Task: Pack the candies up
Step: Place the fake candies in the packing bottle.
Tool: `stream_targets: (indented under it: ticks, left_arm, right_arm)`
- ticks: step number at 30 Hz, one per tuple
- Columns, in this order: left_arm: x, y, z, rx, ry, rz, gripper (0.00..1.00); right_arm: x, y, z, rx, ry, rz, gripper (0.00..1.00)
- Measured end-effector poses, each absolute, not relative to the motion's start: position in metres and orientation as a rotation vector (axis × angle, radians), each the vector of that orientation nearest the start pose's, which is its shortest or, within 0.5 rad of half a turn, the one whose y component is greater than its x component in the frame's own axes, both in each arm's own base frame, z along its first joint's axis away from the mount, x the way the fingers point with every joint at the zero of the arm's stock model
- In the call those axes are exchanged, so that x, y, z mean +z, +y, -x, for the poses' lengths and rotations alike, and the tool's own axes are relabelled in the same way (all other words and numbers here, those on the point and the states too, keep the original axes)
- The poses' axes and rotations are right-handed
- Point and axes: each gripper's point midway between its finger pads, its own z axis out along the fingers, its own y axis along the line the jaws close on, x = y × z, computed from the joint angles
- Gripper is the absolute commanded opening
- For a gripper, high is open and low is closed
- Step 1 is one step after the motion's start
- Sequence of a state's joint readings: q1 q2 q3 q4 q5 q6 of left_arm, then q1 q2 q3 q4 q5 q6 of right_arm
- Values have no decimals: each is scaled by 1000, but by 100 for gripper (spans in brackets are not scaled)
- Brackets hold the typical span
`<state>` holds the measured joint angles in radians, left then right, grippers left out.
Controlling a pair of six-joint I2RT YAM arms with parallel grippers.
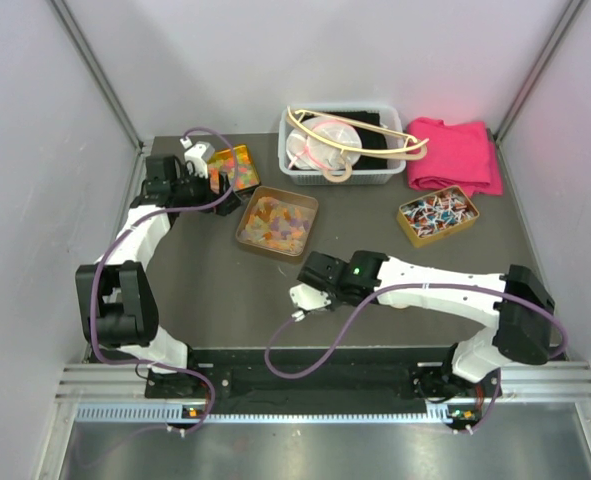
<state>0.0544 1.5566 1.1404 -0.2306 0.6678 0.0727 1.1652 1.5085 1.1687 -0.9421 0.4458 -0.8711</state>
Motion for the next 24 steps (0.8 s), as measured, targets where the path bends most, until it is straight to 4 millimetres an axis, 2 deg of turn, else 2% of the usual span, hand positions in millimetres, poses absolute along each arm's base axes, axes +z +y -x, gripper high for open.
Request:
stream_targets:
  ticks: [8,16,20,24]
  left_arm:
    - [167,-84,-415,-669,2108,-370,99]
    - [167,-87,-412,-701,2099,-378,99]
    - [165,-97,-405,-784,2079,-401,99]
    - [172,-116,-391,-947,2029,-435,99]
  right_arm:
    - [155,240,-219,-584,1461,2246,0]
    - [158,242,-220,-603,1442,2244,0]
    - [163,243,-228,-578,1462,2187,0]
    - [179,242,-247,-513,1523,2028,0]
